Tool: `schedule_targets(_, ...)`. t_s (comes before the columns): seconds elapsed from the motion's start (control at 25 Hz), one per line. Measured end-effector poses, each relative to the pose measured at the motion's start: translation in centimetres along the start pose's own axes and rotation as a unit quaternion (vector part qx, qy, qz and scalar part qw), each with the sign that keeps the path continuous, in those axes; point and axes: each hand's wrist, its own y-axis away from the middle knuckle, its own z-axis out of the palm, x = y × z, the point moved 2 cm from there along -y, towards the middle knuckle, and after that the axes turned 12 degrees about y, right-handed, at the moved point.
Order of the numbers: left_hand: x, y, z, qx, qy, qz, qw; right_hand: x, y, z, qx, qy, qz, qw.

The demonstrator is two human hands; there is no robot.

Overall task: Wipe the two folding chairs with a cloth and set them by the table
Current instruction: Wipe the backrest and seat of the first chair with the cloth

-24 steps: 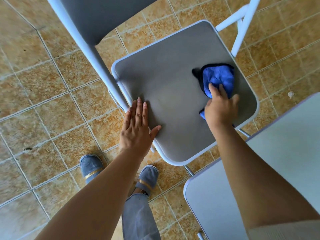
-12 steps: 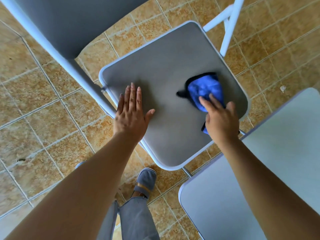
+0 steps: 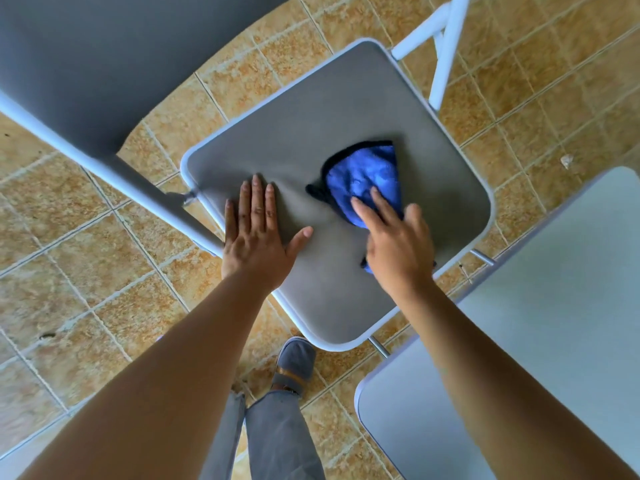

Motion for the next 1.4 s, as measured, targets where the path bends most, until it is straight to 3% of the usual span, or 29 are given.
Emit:
schedule_targets(0.16, 0.0, -0.2, -0.1, -0.007, 0.008, 0.001, 1.0, 4.5, -3.7, 0.9, -0.005, 0.013, 0.127, 0.992)
schedule_targets(0.28, 0.0, -0.1, 0.0, -0.002, 0.013, 0.006, 1.0, 1.2, -8.9, 0.4, -0.018, -0.04, 0.203, 0.978)
schedule_targets(0.44, -0.2, -0.1, 0.2, -0.005, 0.011, 0.005, 1.0, -3.4, -8.1, -0.8, 0.013, -0.048, 0.059, 0.997)
schedule_targets(0.56, -0.2, -0.2, 0.2, -0.013, 0.016, 0.007, 1.0, -1.2, -3.4, -0.4, -0.001, -0.027, -0.029, 0.999)
schedule_targets(0.64, -0.2, -0.1, 0.1, -0.009, 0.018, 0.008, 1.0, 1.6, -2.6, 0.0, -0.007, -0.008, -0.008, 1.0)
schedule_targets(0.72, -0.1, -0.1, 0.1, -0.005, 0.019, 0.01, 1.0, 3.2, -5.0, 0.6, -0.029, -0.002, 0.067, 0.997)
schedule_targets(0.8, -0.1, -0.1, 0.1, -0.009, 0.018, 0.009, 1.0, 2.7, -9.2, 0.4, -0.029, -0.029, 0.149, 0.988)
schedule_targets(0.88, -0.2, -0.2, 0.2, -0.007, 0.015, 0.008, 1.0, 0.4, -12.9, -0.2, -0.056, -0.048, 0.168, 0.983)
schedule_targets(1.04, -0.1, -0.1, 0.2, -0.007, 0.008, 0.007, 1.0, -3.8, -13.1, -1.5, -0.053, -0.062, 0.036, 0.996)
schedule_targets(1.2, -0.1, -0.2, 0.0, -0.004, 0.017, 0.01, 1.0, -1.2, -5.6, -0.6, 0.002, -0.019, -0.06, 0.998)
schedule_targets(1.28, -0.1, -0.2, 0.0, -0.009, 0.013, 0.012, 1.0, 2.6, -3.5, 0.4, -0.022, 0.011, -0.01, 1.0)
schedule_targets(1.4, -0.2, -0.3, 0.1, -0.011, 0.004, 0.008, 1.0, 5.0, -5.7, 0.8, -0.051, -0.007, 0.189, 0.981)
